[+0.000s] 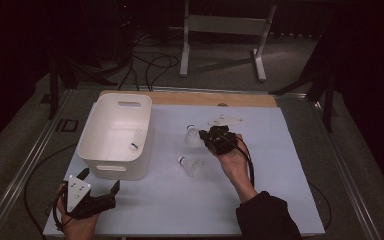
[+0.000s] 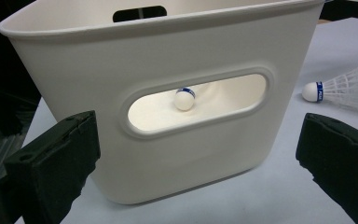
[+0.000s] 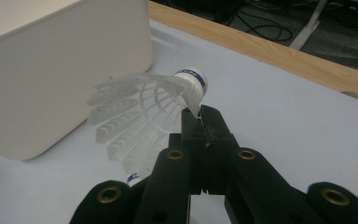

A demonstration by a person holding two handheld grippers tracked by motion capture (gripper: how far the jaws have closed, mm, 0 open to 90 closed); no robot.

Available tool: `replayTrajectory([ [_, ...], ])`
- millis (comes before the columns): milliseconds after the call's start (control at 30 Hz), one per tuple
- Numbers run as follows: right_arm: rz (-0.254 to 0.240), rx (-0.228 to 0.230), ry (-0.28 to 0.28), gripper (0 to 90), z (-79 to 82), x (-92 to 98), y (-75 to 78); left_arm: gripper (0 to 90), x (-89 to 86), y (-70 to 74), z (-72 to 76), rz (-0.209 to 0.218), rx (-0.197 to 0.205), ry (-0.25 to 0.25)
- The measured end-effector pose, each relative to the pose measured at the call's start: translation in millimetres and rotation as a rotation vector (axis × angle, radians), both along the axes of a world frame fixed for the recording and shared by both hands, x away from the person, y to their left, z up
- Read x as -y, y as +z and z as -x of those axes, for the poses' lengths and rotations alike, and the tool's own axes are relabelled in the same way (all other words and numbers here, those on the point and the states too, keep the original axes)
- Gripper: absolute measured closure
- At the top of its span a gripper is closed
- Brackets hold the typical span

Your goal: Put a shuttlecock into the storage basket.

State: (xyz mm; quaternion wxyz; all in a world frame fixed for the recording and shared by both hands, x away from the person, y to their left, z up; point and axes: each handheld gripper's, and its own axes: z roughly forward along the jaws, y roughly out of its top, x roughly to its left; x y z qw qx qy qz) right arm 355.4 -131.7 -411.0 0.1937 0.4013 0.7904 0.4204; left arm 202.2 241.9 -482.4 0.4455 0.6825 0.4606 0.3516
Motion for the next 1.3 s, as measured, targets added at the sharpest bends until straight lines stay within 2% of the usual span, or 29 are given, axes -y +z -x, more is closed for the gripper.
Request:
replayTrajectory([
  [1300, -0.009, 0.045, 0.062, 89.9, 11.1, -20.0, 22.9, 0.1, 0.0, 0.1, 0.0, -0.003, -0.002, 0.001],
])
